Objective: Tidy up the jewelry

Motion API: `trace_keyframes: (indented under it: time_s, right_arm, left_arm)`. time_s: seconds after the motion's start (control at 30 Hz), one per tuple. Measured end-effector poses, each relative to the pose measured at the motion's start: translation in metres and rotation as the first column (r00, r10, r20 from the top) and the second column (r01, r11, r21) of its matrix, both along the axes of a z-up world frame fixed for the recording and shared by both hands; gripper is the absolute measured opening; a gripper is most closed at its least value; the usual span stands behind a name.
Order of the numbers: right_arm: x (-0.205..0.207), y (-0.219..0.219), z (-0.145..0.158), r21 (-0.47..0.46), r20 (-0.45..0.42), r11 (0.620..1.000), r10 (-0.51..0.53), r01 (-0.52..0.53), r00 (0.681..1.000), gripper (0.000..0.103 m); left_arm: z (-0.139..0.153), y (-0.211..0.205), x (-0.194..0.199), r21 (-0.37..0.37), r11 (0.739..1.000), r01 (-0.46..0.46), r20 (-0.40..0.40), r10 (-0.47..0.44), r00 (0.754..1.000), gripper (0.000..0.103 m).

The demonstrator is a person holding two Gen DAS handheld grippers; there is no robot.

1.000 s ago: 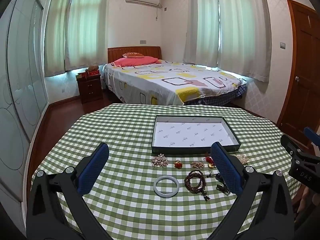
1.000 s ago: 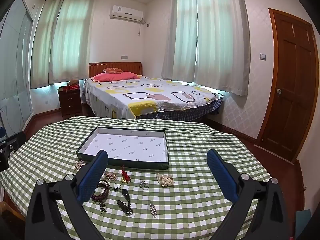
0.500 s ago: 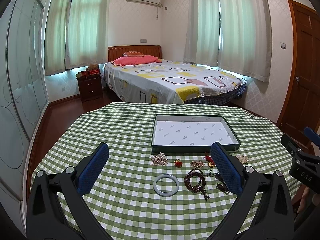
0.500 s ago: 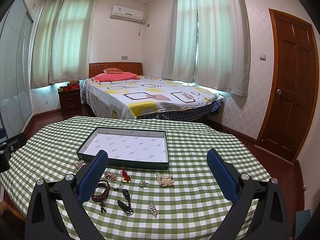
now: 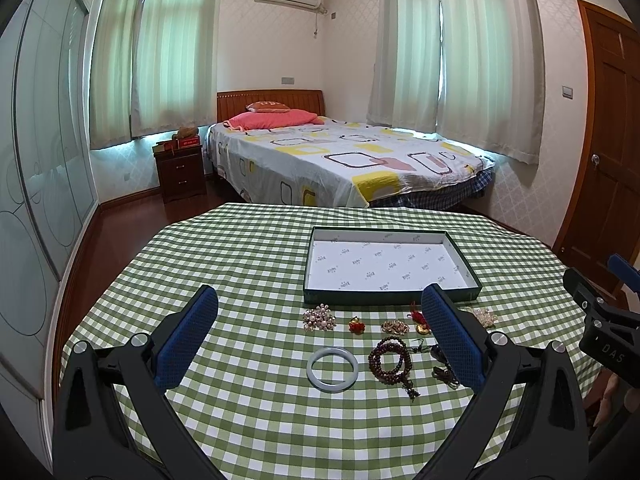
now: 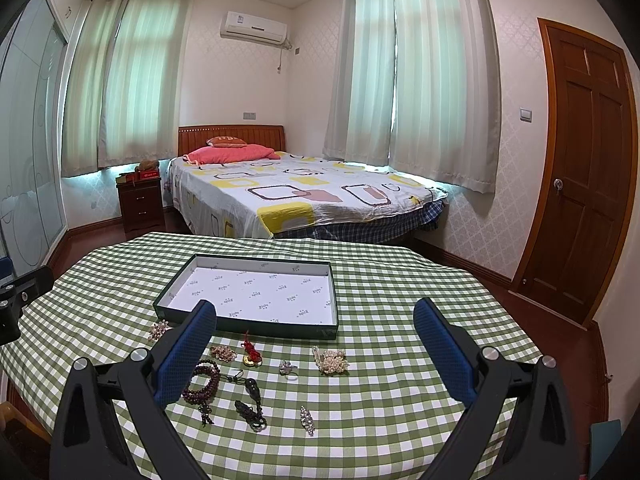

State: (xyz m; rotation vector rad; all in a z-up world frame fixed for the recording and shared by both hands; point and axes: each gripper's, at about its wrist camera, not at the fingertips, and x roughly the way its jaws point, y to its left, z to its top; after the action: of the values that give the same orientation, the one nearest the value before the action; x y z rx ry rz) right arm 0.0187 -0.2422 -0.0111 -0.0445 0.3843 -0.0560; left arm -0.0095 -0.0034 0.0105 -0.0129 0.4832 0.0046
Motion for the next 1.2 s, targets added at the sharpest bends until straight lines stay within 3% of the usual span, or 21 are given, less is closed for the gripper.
trace_keyframes:
  time_s: [1.2]
  right_arm:
    - [0.0013,0.0017,0.0021,-0.002,-0.003,1.000,0.004,-0.004,1.000,0.096]
  left_arm:
    - [-0.0053,-0.0005,0.0001,-0.005,1.000,0.000,-0.011,-0.001,1.000,0.099]
